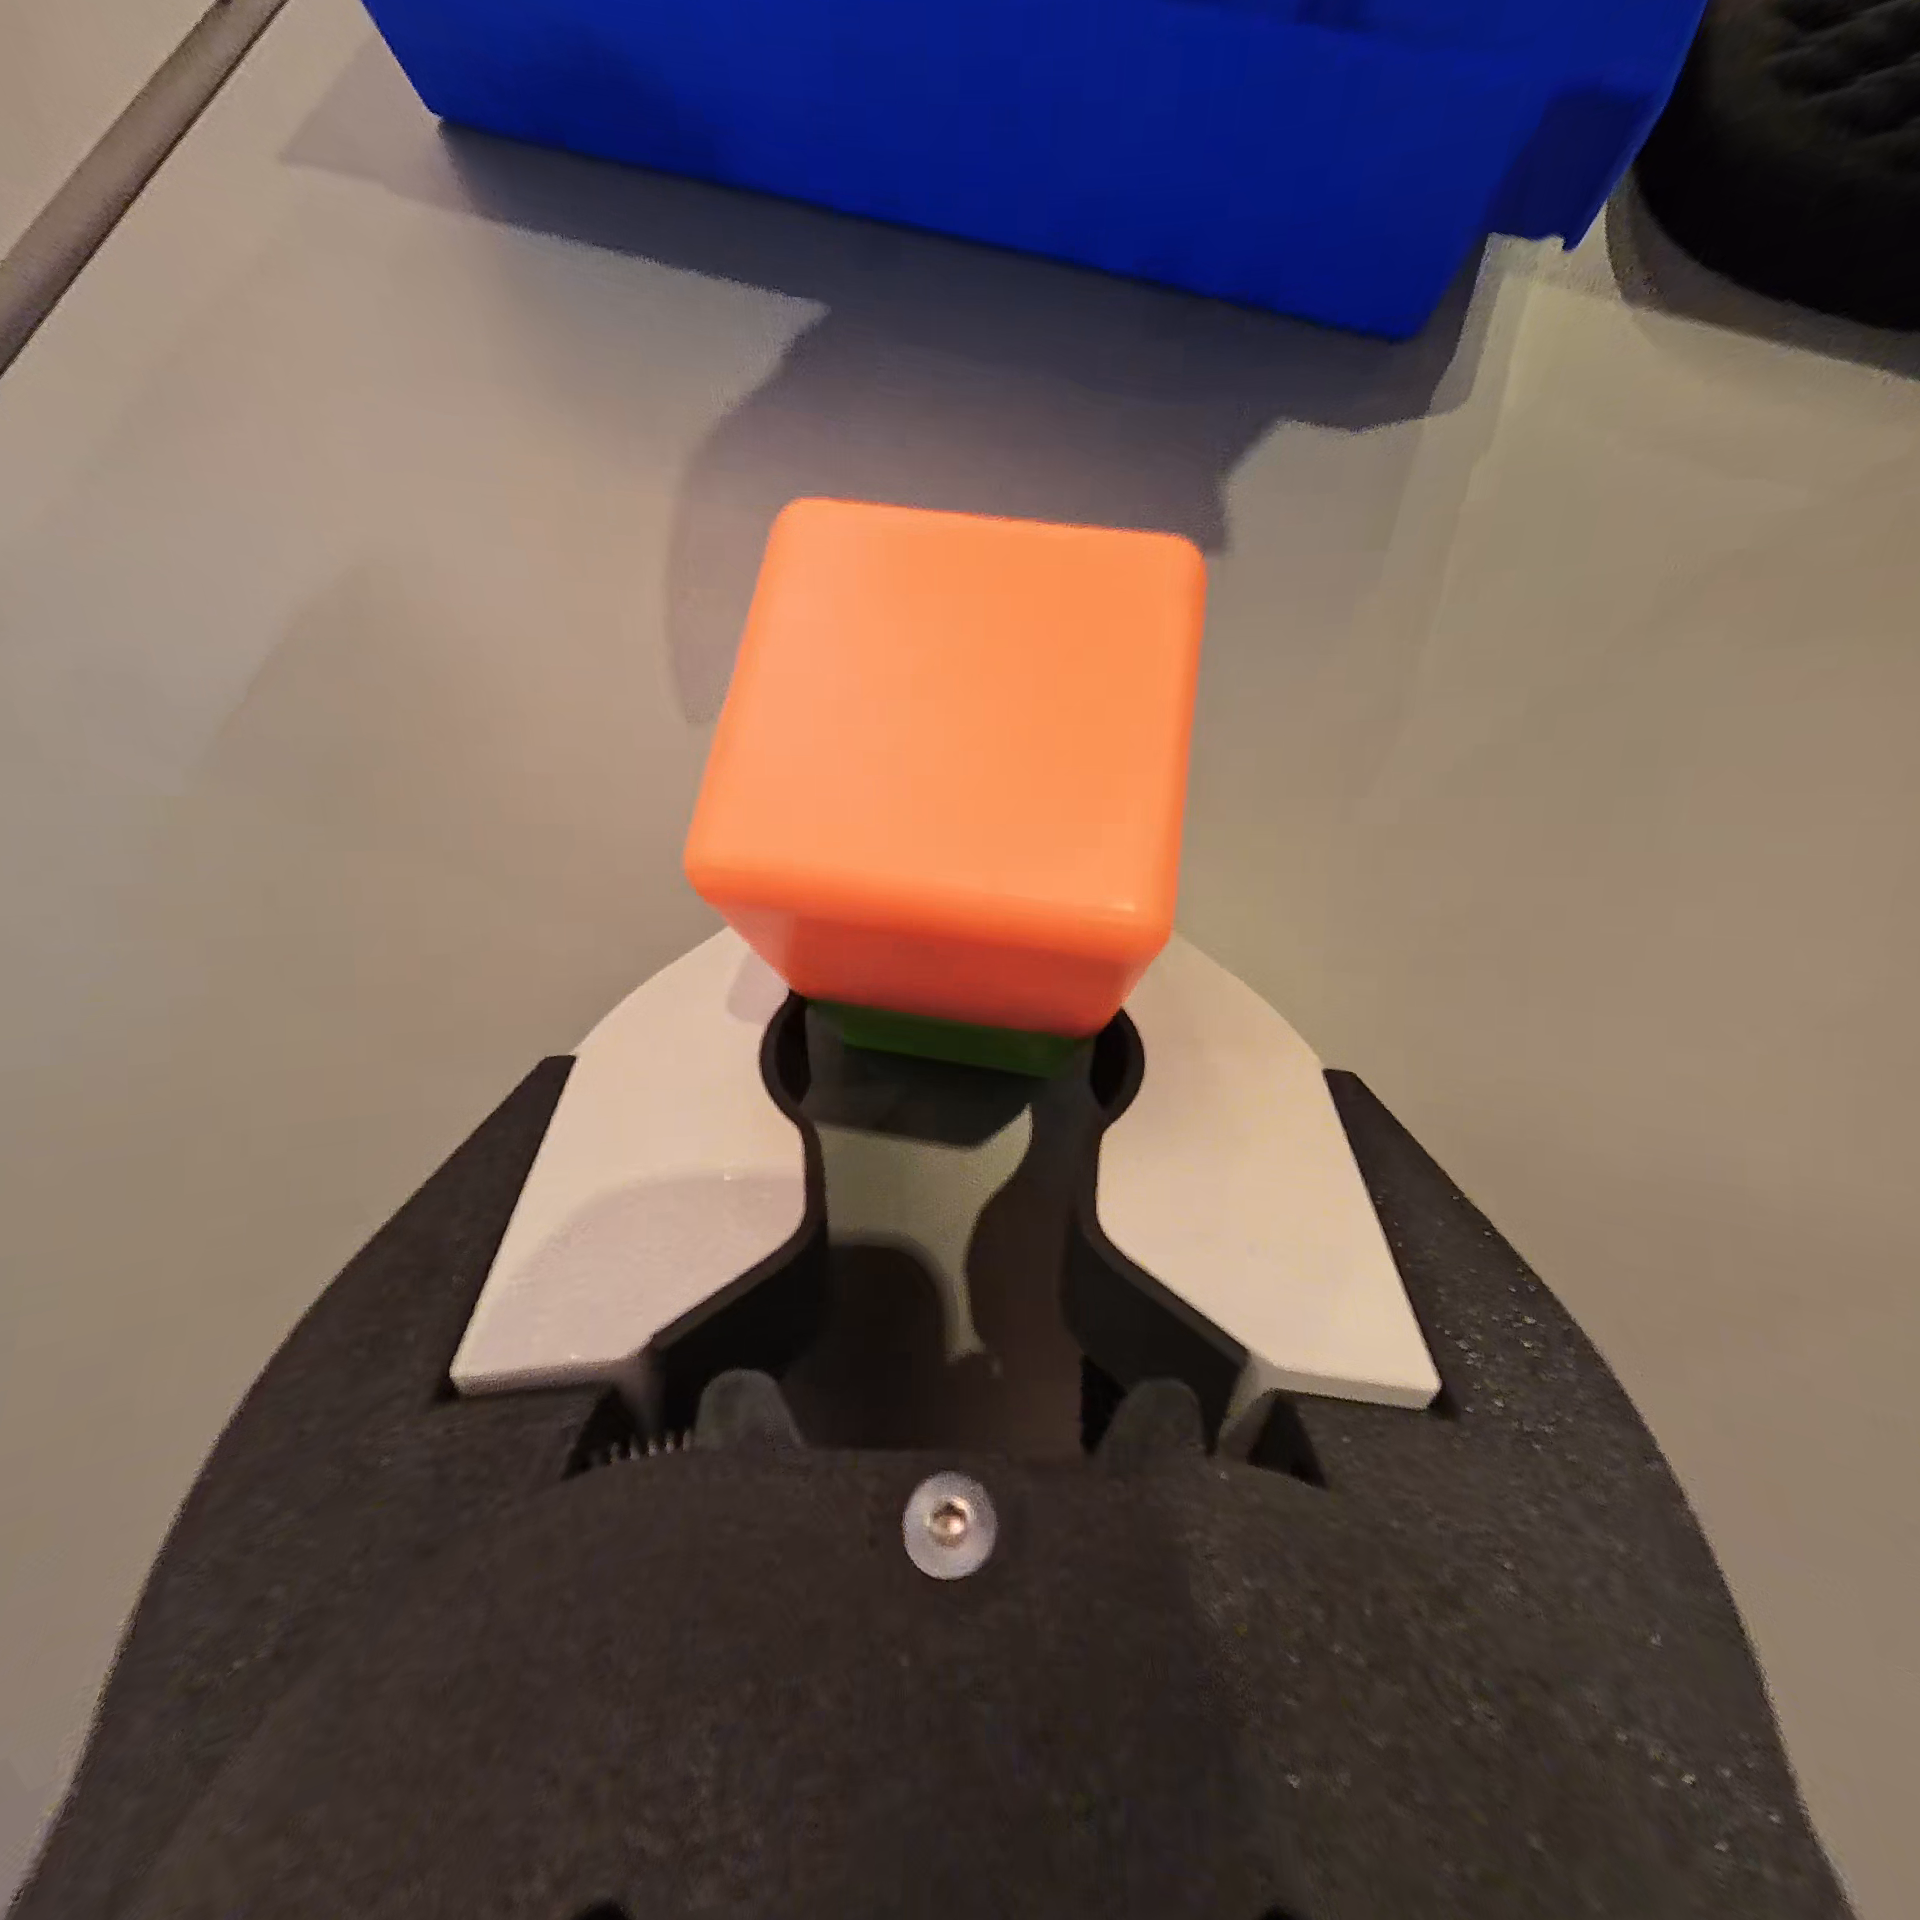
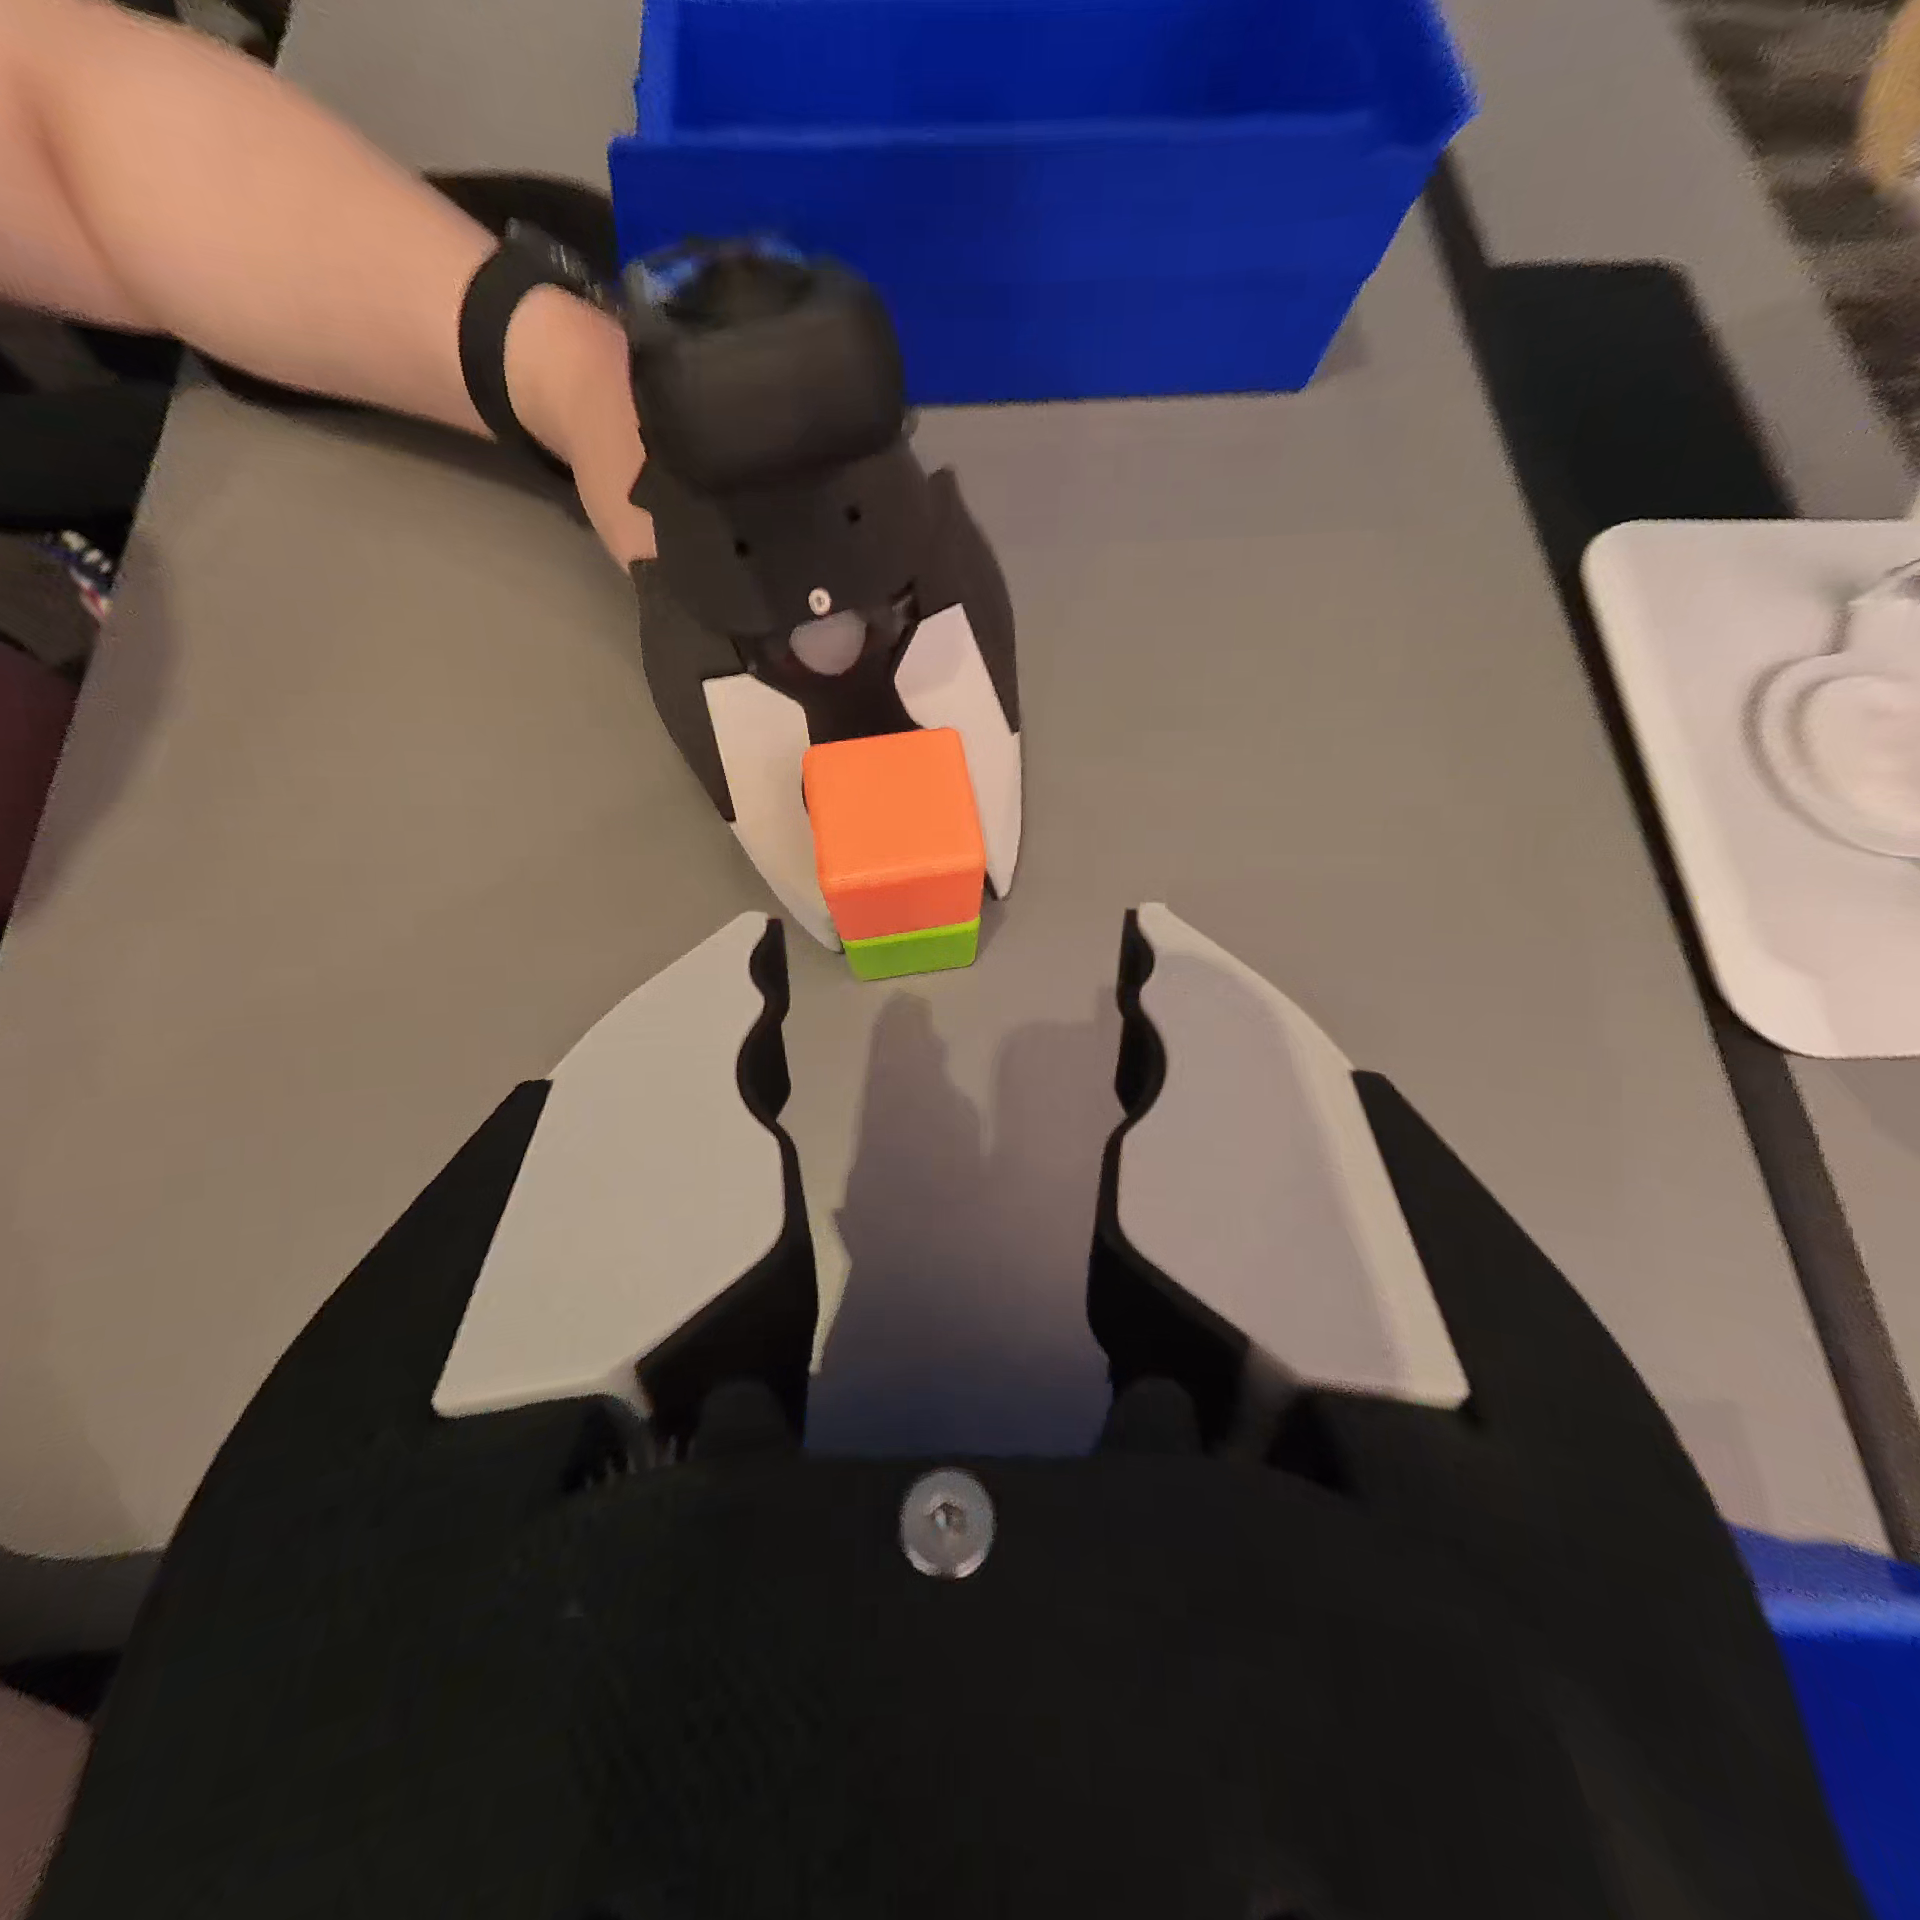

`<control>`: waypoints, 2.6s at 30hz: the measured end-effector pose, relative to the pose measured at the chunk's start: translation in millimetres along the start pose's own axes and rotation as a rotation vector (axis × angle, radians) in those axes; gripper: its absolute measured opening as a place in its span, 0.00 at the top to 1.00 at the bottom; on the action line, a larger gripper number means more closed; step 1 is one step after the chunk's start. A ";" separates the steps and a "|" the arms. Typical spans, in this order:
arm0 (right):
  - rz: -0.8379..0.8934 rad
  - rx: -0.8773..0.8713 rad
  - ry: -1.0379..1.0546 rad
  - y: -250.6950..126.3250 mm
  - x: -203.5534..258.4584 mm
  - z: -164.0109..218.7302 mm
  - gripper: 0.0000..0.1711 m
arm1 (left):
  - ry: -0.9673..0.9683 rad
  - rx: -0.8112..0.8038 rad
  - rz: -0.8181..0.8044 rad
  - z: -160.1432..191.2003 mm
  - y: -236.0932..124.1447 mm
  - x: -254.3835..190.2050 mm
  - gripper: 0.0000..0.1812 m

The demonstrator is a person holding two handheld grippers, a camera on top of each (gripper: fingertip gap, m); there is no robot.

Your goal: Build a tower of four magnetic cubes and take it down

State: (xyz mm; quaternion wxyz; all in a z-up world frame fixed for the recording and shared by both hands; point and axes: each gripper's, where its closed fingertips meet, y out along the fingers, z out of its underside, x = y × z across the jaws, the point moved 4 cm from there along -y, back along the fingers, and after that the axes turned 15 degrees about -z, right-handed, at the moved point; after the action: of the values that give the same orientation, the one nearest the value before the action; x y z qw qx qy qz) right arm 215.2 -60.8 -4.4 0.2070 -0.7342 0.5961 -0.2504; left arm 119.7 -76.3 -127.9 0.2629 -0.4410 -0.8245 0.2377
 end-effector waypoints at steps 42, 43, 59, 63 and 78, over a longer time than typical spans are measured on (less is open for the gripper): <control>0.270 0.026 0.094 -93.9 23.8 27.3 0.71 | 0.028 -0.008 0.031 4.5 -6.5 -3.0 0.72; 0.284 0.015 0.133 -103.9 24.7 40.9 0.71 | 0.028 -0.008 0.033 4.5 -6.6 -3.0 0.72; 0.015 0.293 0.442 -55.2 11.0 166.7 0.70 | 0.032 -0.010 0.035 4.2 -7.0 -5.7 0.72; 0.008 0.283 0.538 -55.7 12.6 174.4 0.67 | 0.034 -0.010 0.038 4.1 -6.9 -6.2 0.72; 0.359 -0.185 0.359 -131.0 31.3 22.2 0.68 | 0.002 -0.359 -0.192 -61.6 -57.6 18.6 0.72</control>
State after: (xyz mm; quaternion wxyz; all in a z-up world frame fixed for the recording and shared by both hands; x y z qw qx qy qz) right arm 335.0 -64.7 60.8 0.0711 -0.5764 0.7643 -0.2803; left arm 115.9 -79.2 -41.7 0.2026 -0.4006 -0.8915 0.0604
